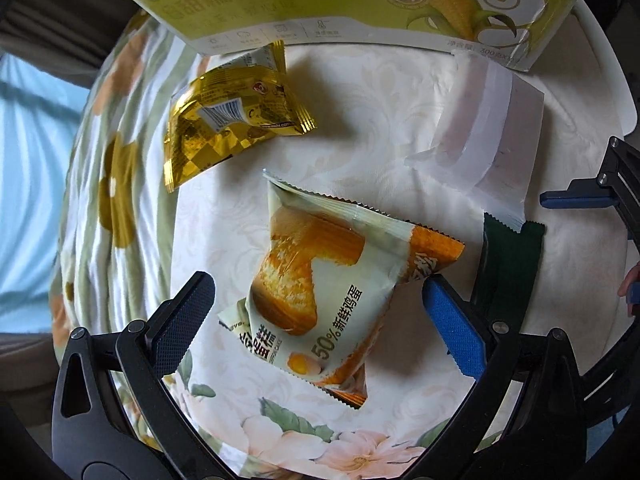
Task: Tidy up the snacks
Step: 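Grasp the orange-and-white cake pack with the left tool while the right tool grasps the dark-green packet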
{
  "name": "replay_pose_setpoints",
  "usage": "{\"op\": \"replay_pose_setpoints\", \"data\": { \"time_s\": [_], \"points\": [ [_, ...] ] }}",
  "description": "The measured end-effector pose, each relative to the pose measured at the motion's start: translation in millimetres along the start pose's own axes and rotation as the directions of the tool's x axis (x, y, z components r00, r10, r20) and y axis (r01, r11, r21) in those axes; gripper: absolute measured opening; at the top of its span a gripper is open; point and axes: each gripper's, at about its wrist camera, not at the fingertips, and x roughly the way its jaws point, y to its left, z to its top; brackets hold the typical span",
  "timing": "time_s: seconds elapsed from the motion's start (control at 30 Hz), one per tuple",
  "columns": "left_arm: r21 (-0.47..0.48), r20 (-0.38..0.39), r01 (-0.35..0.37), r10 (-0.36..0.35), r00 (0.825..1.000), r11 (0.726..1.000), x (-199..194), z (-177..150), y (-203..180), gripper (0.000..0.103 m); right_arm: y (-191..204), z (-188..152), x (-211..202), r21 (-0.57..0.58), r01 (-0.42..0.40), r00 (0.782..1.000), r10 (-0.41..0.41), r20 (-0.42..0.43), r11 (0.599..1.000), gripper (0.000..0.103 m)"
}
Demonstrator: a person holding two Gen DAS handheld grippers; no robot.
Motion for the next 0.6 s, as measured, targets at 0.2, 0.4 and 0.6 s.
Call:
{"op": "replay_pose_setpoints", "data": {
  "time_s": [0.2, 0.4, 0.6],
  "points": [
    [-0.020, -0.044, 0.046, -0.047, 0.998, 0.999, 21, -4, 7, 0.079, 10, 1, 12, -0.017, -0.007, 0.999, 0.006, -0.047, 1.000, 0.102],
    [-0.094, -0.033, 0.070, -0.073, 0.997, 0.993, 21, -20, 16, 0.072, 9, 4, 19, -0.022, -0.019, 0.996, 0.017, -0.090, 1.000, 0.102],
    [-0.253, -0.034, 0.058, -0.069, 0.997, 0.966, 17, -57, 19, 0.072, 9, 12, 25, -0.042, -0.011, 0.994, 0.006, -0.109, 0.999, 0.102]
  ]
}}
